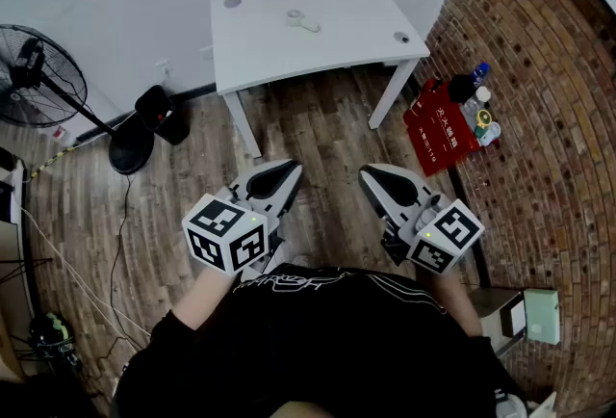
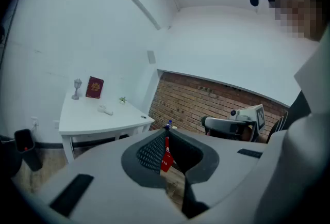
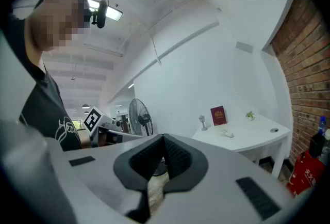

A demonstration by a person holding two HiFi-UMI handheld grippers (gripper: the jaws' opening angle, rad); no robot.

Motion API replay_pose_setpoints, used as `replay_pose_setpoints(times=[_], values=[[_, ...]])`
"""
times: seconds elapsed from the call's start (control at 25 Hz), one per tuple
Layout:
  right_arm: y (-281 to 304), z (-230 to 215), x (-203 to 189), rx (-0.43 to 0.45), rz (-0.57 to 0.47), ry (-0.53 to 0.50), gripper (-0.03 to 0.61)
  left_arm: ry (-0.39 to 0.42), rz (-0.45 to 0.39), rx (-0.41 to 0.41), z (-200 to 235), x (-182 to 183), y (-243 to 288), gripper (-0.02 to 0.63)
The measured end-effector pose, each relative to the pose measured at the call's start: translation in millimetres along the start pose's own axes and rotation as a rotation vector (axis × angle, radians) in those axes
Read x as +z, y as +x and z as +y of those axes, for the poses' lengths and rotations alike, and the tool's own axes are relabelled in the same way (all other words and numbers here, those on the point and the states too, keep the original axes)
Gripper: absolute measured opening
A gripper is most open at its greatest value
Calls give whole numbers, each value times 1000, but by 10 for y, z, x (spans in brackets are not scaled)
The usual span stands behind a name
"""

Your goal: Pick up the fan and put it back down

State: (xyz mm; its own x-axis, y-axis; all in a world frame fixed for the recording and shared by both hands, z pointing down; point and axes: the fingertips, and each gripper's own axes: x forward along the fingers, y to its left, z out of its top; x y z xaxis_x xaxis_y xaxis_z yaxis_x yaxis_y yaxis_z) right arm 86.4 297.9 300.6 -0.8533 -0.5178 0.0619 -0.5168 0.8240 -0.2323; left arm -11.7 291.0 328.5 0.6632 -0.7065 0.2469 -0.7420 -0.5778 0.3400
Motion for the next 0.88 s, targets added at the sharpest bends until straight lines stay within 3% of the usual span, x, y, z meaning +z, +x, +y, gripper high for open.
replay_pose_setpoints(times=[0.32, 0.56, 0.64, 0.8, 0.88], values=[[-90, -45, 120, -34, -12, 2, 2, 24, -9, -15, -69, 117, -2, 43], [15, -36, 256, -50, -34, -55, 3, 40, -34, -15, 38, 269, -44, 43], [58, -99, 274, -67, -46, -35, 47, 45, -44, -15, 88, 309, -59, 43], [166, -181, 301, -98, -54, -41, 205, 49, -55, -8, 215, 359, -94, 43], [234, -211, 299, -104, -50, -56, 238, 48, -60, -2, 285, 372, -116, 43]])
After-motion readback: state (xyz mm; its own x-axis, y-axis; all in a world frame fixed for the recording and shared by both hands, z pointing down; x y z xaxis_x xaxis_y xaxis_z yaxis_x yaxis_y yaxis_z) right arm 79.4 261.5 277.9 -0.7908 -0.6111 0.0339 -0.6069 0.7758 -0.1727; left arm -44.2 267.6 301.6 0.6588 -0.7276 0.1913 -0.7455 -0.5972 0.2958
